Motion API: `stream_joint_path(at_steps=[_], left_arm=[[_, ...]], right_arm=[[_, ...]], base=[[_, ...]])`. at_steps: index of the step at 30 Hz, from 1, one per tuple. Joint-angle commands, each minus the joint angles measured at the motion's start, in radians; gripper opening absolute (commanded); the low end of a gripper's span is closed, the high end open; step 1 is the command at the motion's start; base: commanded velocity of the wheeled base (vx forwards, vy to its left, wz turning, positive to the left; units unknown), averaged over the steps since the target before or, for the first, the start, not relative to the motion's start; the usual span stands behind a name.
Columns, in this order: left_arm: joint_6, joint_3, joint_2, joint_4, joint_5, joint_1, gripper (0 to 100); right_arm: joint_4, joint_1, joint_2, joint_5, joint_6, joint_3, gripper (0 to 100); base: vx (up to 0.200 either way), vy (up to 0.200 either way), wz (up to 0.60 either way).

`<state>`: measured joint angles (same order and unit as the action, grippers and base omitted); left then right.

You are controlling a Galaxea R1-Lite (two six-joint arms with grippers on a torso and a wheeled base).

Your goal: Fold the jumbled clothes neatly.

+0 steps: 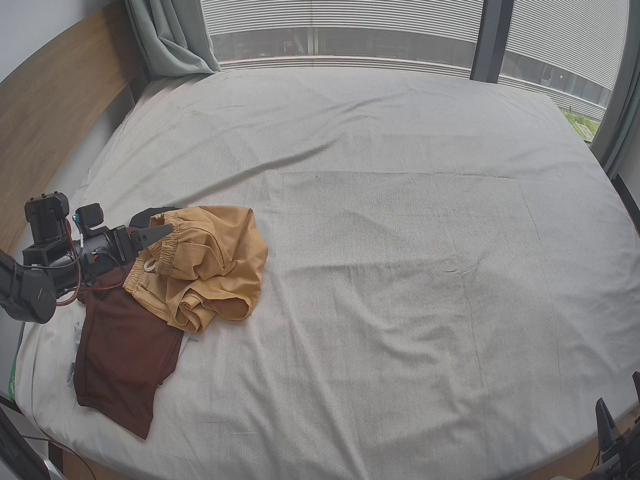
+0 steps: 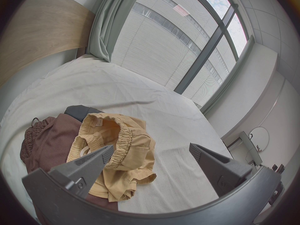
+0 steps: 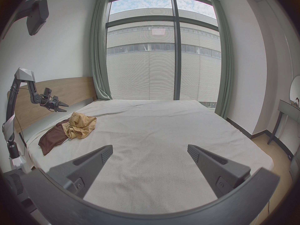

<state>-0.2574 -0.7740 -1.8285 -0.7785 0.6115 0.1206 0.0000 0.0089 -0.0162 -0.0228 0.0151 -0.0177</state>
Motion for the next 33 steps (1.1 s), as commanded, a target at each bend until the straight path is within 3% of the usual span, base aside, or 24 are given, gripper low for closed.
stream_joint_path(at_steps=[1,28,33], left_arm=[[-0.002,-0.025,-0.038,-0.001,0.007,0.001,100],[-0.003,-0.191,-0.247,-0.033,0.062,-0.001,100],[-0.006,-0.195,-0.245,-0.034,0.116,-0.009,100]], right_arm=[[0.000,0.000,0.016,0.000,0.000,0.018,100],[0.000,0.000,0.016,0.000,0.000,0.018,100],[0.000,0.000,0.016,0.000,0.000,0.018,100]], base=[[0.000,0.000,0.00],[0.000,0.000,0.00],[0.000,0.000,0.00]])
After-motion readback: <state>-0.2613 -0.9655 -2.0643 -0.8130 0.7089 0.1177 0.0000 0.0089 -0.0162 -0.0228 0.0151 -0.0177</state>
